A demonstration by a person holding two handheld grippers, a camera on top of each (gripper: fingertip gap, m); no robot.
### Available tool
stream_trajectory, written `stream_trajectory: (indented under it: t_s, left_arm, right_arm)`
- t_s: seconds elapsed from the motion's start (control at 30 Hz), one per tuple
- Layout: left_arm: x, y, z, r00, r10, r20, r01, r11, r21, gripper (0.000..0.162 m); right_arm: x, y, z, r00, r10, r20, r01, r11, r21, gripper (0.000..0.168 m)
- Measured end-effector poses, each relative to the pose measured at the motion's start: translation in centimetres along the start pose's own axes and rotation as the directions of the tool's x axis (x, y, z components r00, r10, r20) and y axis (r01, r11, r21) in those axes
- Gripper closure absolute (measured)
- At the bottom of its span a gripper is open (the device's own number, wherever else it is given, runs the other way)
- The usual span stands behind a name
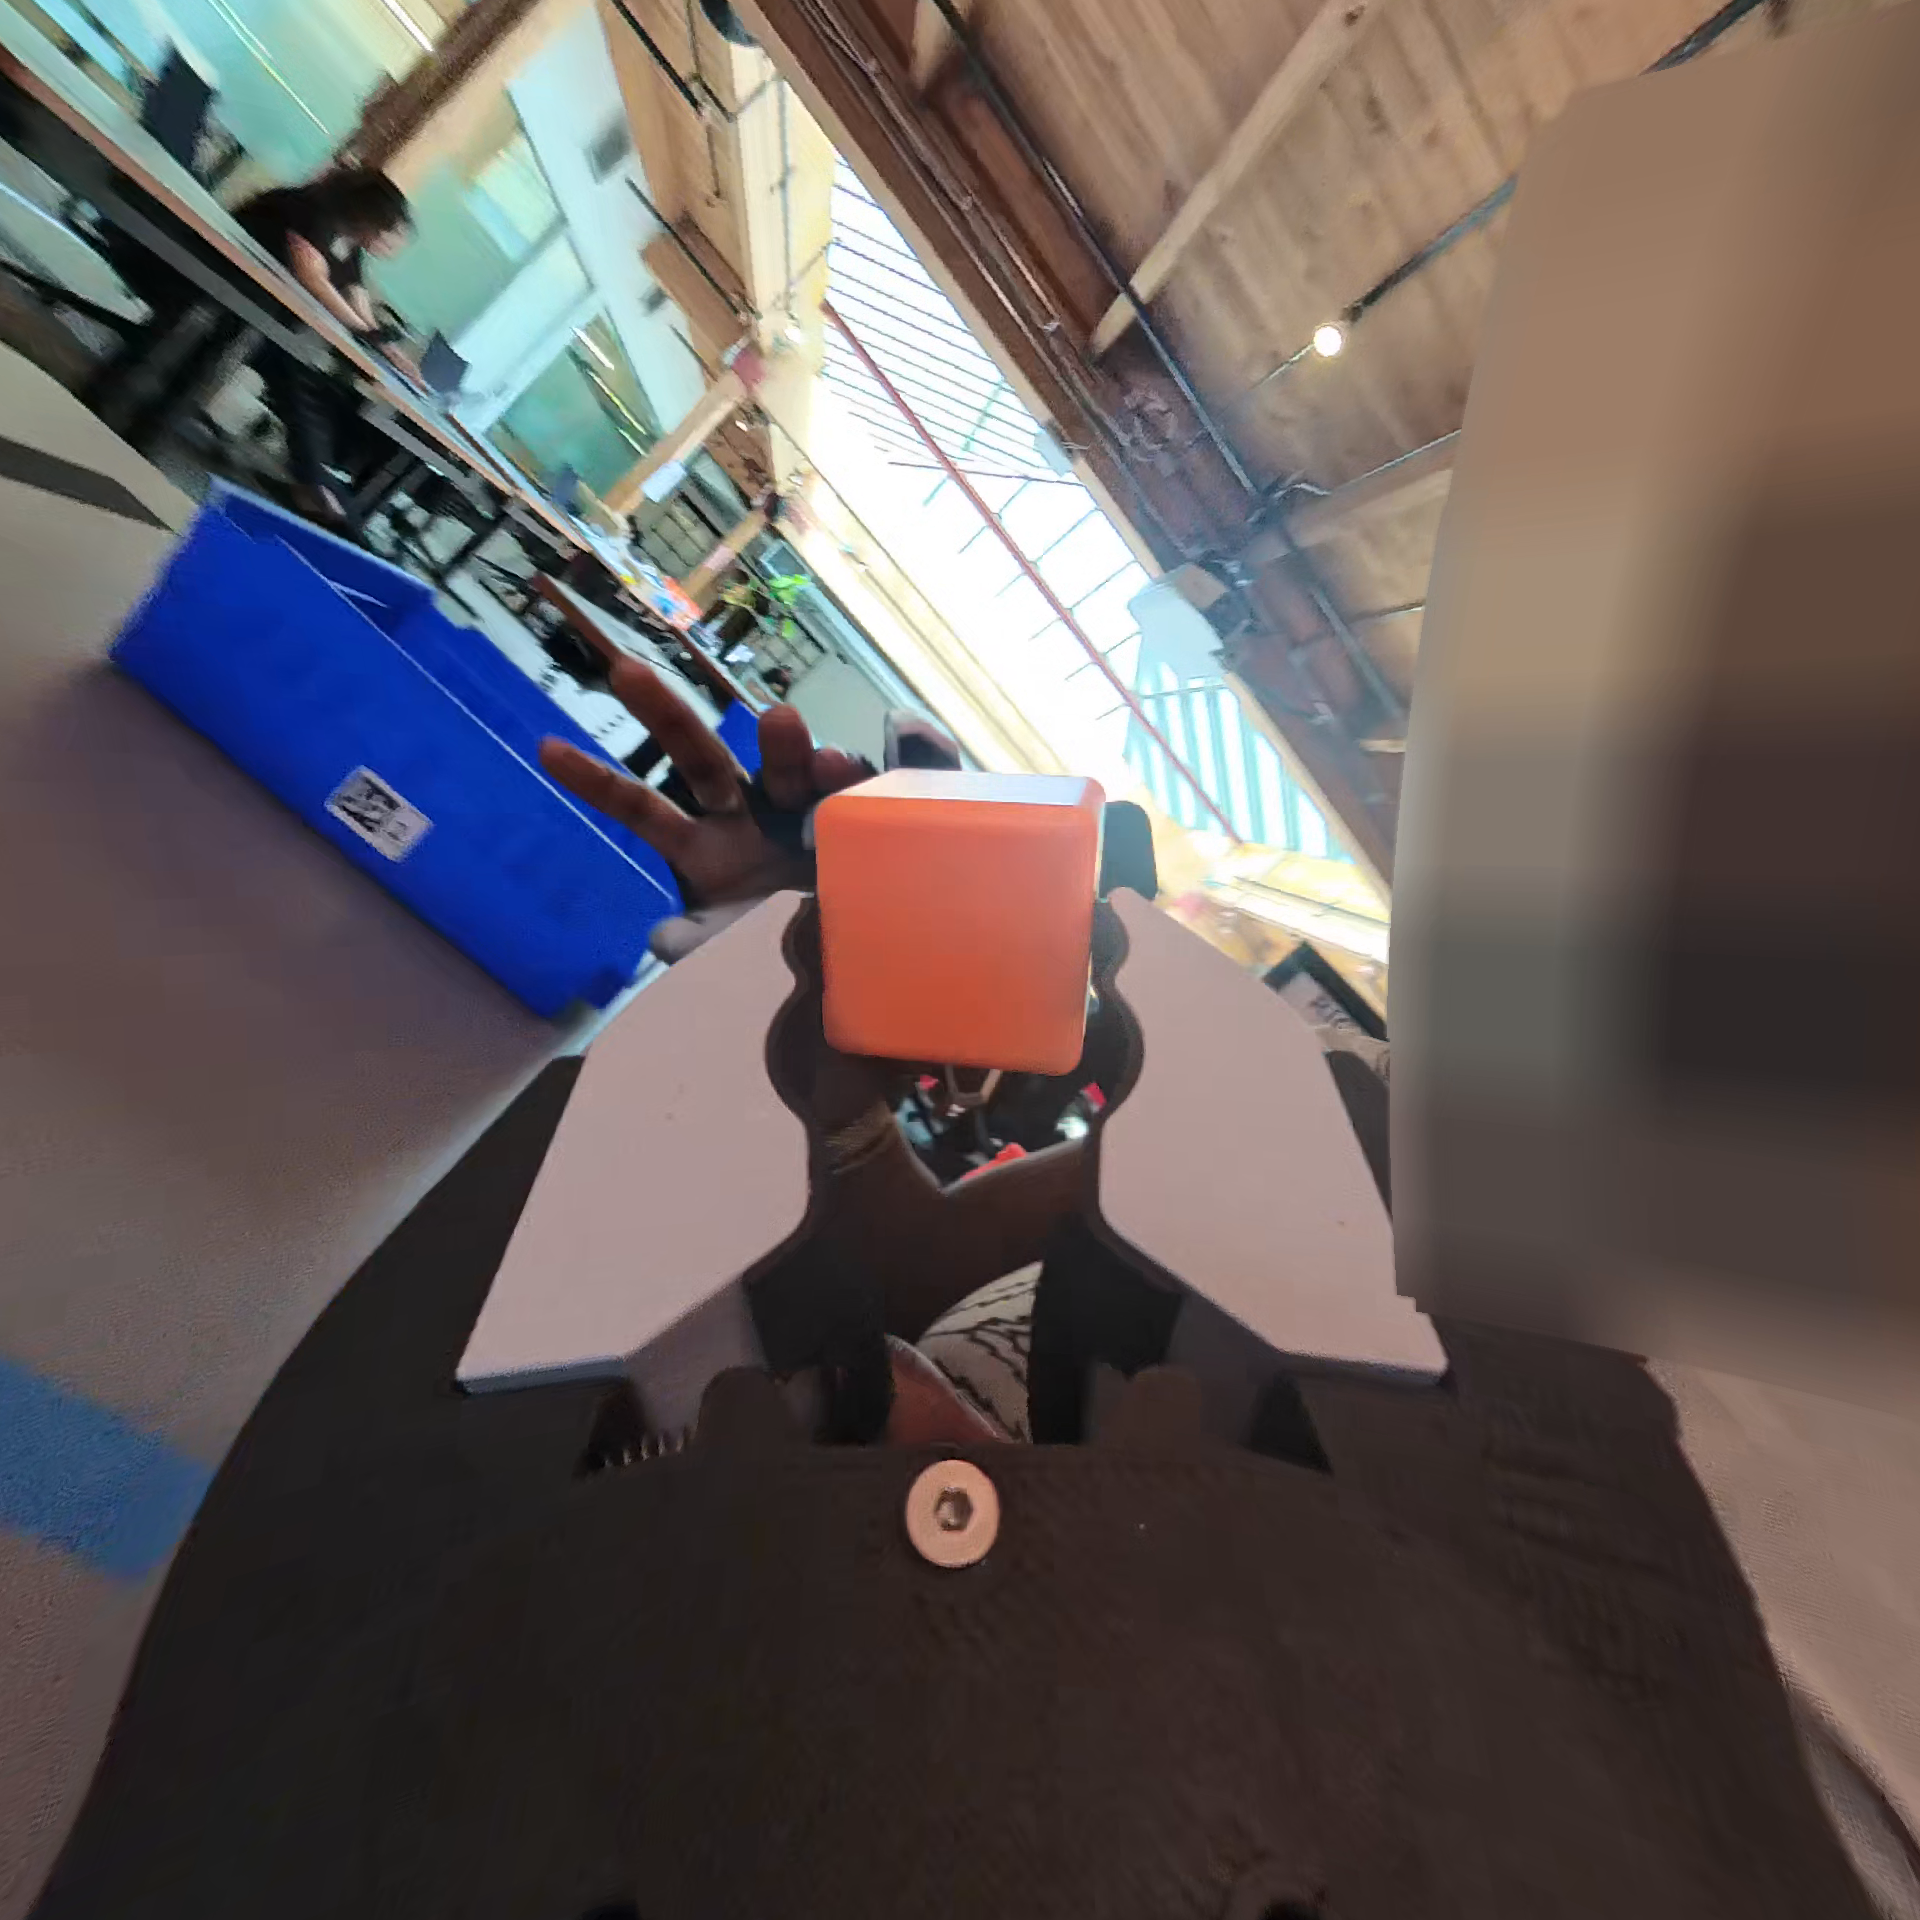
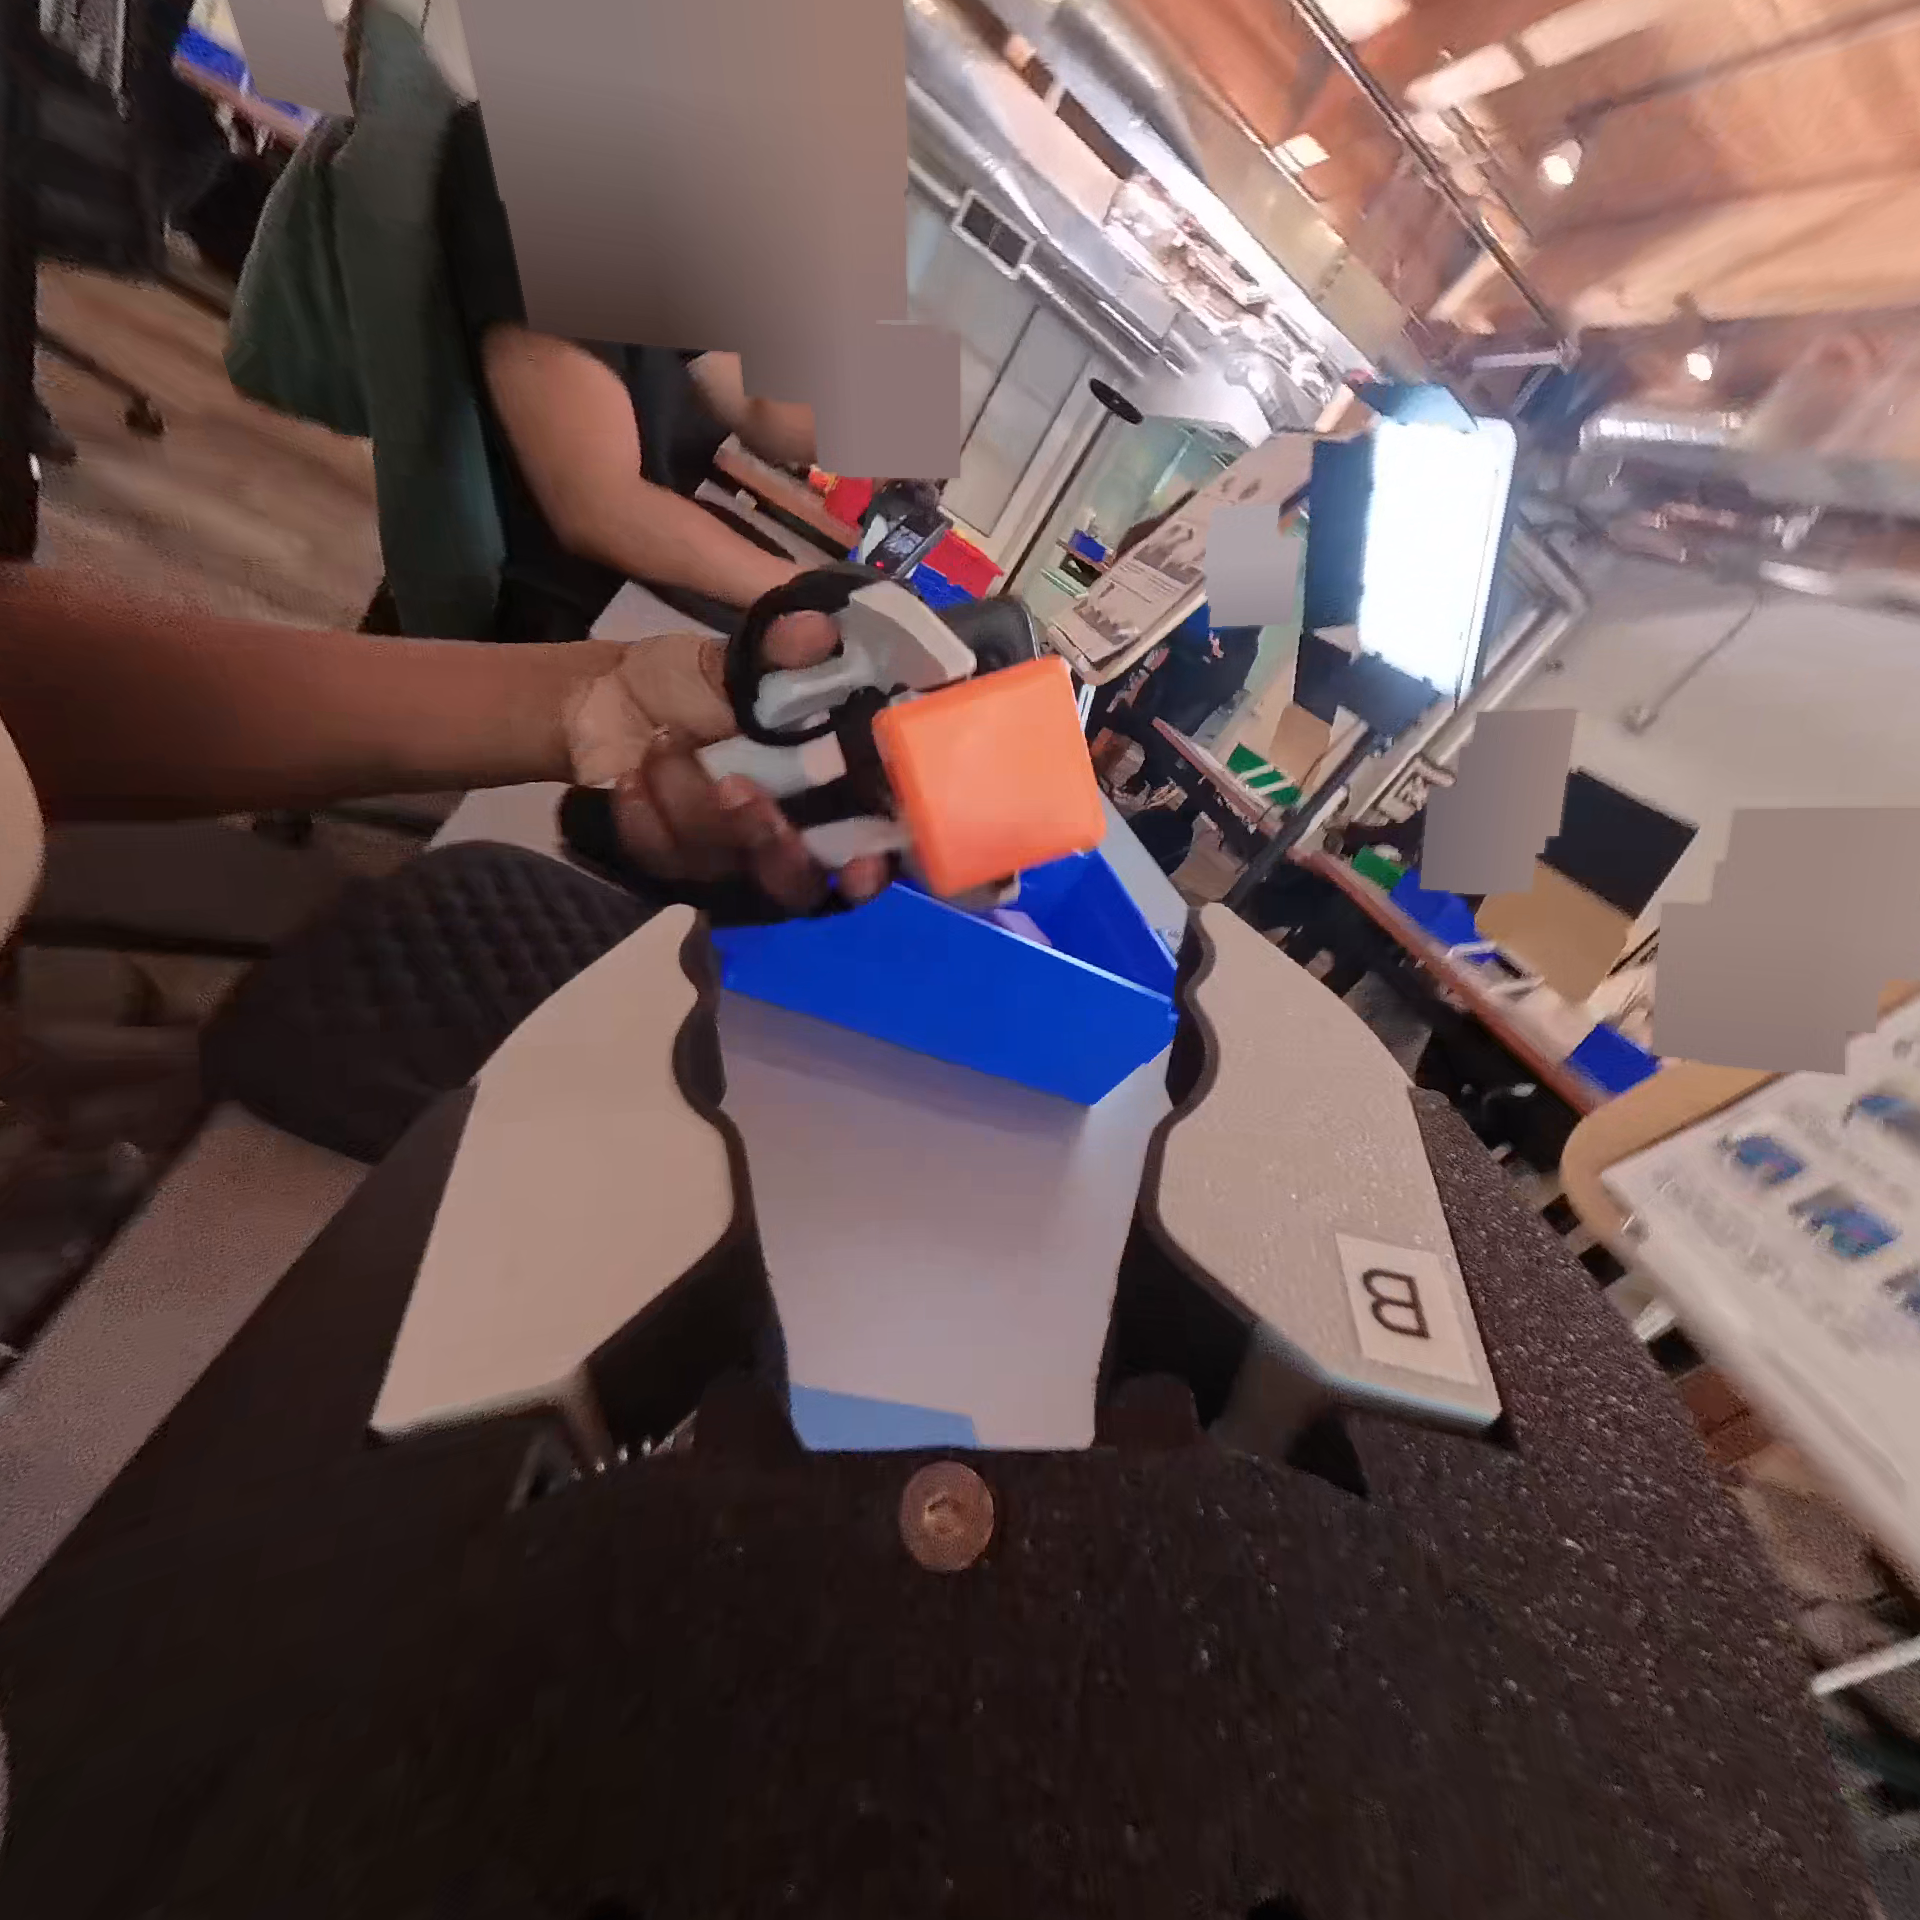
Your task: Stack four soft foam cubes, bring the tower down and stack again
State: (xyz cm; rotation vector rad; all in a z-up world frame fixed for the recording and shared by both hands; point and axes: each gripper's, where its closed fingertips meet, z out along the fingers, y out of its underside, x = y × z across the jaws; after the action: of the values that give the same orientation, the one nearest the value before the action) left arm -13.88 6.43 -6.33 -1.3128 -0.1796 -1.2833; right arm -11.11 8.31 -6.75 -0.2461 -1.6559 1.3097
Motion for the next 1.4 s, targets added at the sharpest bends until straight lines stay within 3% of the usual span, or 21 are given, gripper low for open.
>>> stream_trajectory:
  t_s: [0.13,0.27,0.33,0.4,0.43,0.47,0.5,0.53,0.6,0.63,0.7,0.77,0.97,1.27,1.4]
  left_arm:
    - [-0.9,1.9,1.6,0.994,-0.103,-0.045,0.103,0.995,-0.017,0.112]
    - [-1.3,2.5,2.2,0.986,-0.151,-0.071,0.149,0.988,-0.026,0.112]
    - [-1.7,2.8,2.2,0.985,-0.161,-0.062,0.159,0.986,-0.040,0.112]
    - [-3.2,3.3,1.6,0.995,-0.070,0.075,0.078,0.991,-0.107,0.106]
    - [-4.2,3.4,0.8,0.983,0.027,0.182,0.002,0.988,-0.155,0.085]
    - [-5.4,3.4,-0.4,0.935,0.157,0.317,-0.085,0.970,-0.229,0.067]
    - [-6.7,3.0,-2.2,0.832,0.320,0.454,-0.183,0.929,-0.321,0.060]
    - [-7.6,2.3,-4.2,0.681,0.481,0.553,-0.266,0.865,-0.425,0.059]
    - [-7.5,0.5,-7.7,0.373,0.697,0.613,-0.353,0.717,-0.601,0.058]
    - [-7.0,-0.1,-9.0,0.257,0.752,0.607,-0.363,0.657,-0.660,0.059]
    - [-6.2,0.0,-10.9,0.149,0.792,0.591,-0.295,0.607,-0.738,0.068]
    - [-6.0,0.9,-12.3,0.137,0.800,0.584,-0.230,0.599,-0.767,0.068]
    - [-6.3,2.1,-14.5,0.163,0.752,0.639,-0.196,0.659,-0.726,0.068]
    - [-5.7,1.2,-15.4,0.133,0.745,0.654,-0.205,0.666,-0.717,0.071]
    - [-5.1,-0.2,-16.7,0.096,0.738,0.668,-0.202,0.672,-0.713,0.072]
  right_arm:
    - [-0.2,-0.2,1.0,0.986,-0.159,0.042,0.159,0.987,0.014,0.097]
    - [-0.5,0.8,1.3,0.979,-0.185,0.088,0.187,0.982,-0.010,0.103]
    - [-0.6,1.3,1.5,0.978,-0.179,0.107,0.185,0.982,-0.043,0.120]
    - [-0.7,2.9,1.2,0.980,-0.107,0.170,0.135,0.977,-0.166,0.120]
    - [-0.6,3.7,1.0,0.980,-0.048,0.192,0.095,0.966,-0.240,0.120]
    - [-0.3,4.6,0.7,0.979,0.000,0.203,0.065,0.948,-0.311,0.120]
    - [-0.2,5.7,0.4,0.975,0.045,0.220,0.045,0.920,-0.389,0.120]
    - [-0.2,7.1,0.0,0.967,0.096,0.235,0.029,0.877,-0.480,0.120]
    - [-0.7,10.5,-0.7,0.944,0.209,0.255,0.015,0.745,-0.667,0.120]
    - [-1.3,12.1,-1.1,0.926,0.269,0.264,0.016,0.671,-0.741,0.120]
    - [-2.0,14.9,-1.2,0.901,0.348,0.259,0.030,0.545,-0.838,0.120]
    - [-2.6,16.8,-0.9,0.882,0.391,0.262,0.049,0.476,-0.878,0.120]
    - [-3.7,19.7,-0.4,0.852,0.442,0.280,0.096,0.395,-0.914,0.120]
    - [-4.4,20.0,-0.5,0.833,0.481,0.275,0.102,0.355,-0.929,0.120]
    - [-4.1,20.4,-0.3,0.858,0.458,0.231,0.056,0.363,-0.930,0.105]
